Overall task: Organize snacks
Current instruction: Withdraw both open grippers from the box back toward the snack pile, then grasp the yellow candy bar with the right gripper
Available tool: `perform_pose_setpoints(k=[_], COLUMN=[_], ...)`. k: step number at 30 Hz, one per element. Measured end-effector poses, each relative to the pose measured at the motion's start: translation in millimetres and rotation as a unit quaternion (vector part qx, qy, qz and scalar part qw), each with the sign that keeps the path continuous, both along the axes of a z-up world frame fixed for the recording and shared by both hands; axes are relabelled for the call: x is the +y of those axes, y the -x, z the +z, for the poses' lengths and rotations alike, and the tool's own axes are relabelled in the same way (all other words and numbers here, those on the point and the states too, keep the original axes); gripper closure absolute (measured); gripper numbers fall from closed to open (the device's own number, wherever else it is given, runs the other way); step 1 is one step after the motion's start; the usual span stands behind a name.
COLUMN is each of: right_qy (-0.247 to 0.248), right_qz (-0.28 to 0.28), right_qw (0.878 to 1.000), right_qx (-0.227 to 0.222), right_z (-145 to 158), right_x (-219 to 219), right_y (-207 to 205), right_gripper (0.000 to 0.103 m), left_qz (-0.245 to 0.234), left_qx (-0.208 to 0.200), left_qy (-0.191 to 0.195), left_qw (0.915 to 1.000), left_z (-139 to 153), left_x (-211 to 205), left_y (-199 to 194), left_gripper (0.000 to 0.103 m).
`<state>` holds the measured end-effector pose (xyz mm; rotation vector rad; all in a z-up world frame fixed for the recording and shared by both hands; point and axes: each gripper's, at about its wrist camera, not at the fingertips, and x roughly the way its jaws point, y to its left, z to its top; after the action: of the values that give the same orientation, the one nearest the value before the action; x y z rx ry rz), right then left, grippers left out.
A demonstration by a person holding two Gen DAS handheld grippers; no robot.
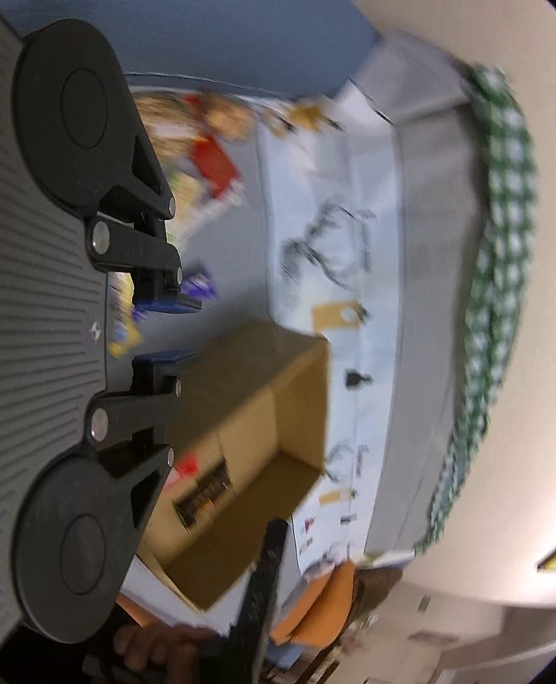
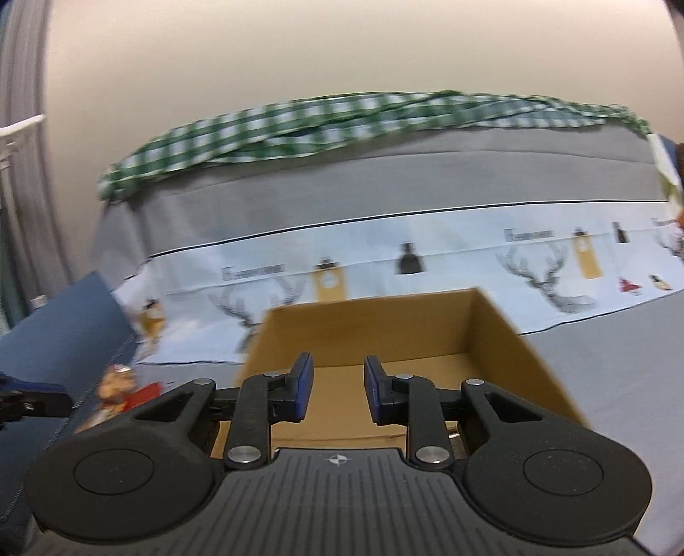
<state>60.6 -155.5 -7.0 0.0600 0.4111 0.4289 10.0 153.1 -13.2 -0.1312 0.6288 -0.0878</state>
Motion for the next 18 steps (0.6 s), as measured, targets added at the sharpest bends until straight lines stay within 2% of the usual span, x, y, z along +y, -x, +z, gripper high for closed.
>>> perform_pose_setpoints(k=[4,7,11,18], right_qy=[0.013,0.041,0.075,0.119], right_qz=[0.054,0.098,0.148,0.214], right_qw=[0.998,0.994,0.986,0.970], right_qx=[0.001,0.008,0.011,0.014], right_z=[-2.4,-8.2,-18.6,-43.8], right_x=[33.8,62.2,97.2,144.3], right_y=[15.2,21.2,33.0,50.8], right_gripper=[0.076,0.075,0.075,0.075], left_qz=[0.052,0.082,0.105,0.146], left_qx=[-0.017,-0.021,0.008,0.003], left_qy=[0.023,0.053,0.050,0.075], left_qw=[0.9982,0.9950,0.9932,0.9864], left_z=[-9.9,-20.5,-36.2,-36.6], left_x=[26.2,43.8,52.2,72.2], left_y=[9.3,12.1,0.6,6.7], left_gripper=[0.083,0.083,0.083,0.082])
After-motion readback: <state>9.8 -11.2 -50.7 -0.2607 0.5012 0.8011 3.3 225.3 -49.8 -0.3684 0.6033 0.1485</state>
